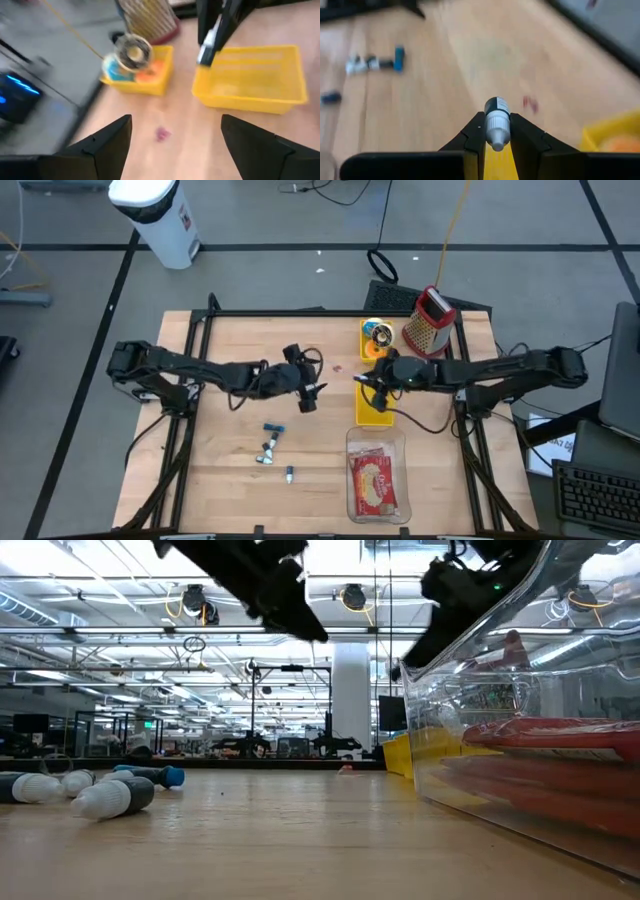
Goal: Pick & Place Food Item
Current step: Put the black food coloring bottle into the bottom yellow bin, then put the top blue food coloring bottle into the bottom yellow bin
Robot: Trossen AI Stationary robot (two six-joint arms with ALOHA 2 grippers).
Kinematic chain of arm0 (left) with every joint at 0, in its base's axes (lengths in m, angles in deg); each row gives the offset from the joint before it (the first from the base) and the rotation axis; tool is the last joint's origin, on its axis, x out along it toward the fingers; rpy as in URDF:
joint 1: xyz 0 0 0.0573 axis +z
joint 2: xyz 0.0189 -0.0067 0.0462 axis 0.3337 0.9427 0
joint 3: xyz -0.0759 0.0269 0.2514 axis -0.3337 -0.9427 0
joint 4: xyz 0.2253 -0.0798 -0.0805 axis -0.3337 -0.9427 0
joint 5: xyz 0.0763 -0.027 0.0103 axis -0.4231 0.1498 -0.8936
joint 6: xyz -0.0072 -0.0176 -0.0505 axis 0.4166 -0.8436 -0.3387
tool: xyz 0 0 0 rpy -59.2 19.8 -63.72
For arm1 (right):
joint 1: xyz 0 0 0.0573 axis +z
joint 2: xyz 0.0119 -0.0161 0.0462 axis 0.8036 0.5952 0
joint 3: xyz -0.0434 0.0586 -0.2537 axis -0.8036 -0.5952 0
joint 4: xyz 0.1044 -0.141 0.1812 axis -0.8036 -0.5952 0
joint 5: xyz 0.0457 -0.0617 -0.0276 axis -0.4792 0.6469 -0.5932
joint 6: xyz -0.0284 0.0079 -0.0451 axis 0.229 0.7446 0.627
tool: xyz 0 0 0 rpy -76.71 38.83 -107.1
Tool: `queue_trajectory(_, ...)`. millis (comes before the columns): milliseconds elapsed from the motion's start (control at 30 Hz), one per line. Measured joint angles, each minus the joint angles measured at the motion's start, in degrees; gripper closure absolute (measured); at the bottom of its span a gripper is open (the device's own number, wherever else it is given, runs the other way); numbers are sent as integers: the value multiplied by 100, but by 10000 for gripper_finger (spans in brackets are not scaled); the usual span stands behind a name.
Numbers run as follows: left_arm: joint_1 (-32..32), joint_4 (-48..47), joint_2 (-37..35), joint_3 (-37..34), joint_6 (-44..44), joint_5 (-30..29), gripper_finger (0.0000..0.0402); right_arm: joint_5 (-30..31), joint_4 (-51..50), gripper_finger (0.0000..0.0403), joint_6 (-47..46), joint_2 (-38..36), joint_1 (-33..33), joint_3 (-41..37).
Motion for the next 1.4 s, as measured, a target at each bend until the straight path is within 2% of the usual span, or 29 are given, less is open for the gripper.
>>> queue_trajectory(100,257,141,115,-122,-369,634,112,-119,-891,349,-269,-208,46,0)
queue_trajectory(200,430,231,271,-236,-644,852,123,-306,-1428,349,-457,-184,86,-3)
queue_trajectory(400,554,391,638,-253,-938,1256,130,-598,-1523,349,-642,-43,118,-310)
queue_trajectory(700,554,678,948,-260,-866,1294,131,-589,-1563,343,-762,-29,118,-492)
queue_trajectory(1133,552,798,935,-255,-848,1286,131,-572,-1533,264,-630,-28,109,-492)
queue_trajectory(1267,549,350,858,-255,-890,1564,131,-572,-1377,255,-464,-29,111,-492)
queue_trajectory(1400,514,-673,535,-255,-938,2016,131,-574,-1249,253,-427,-30,111,-494)
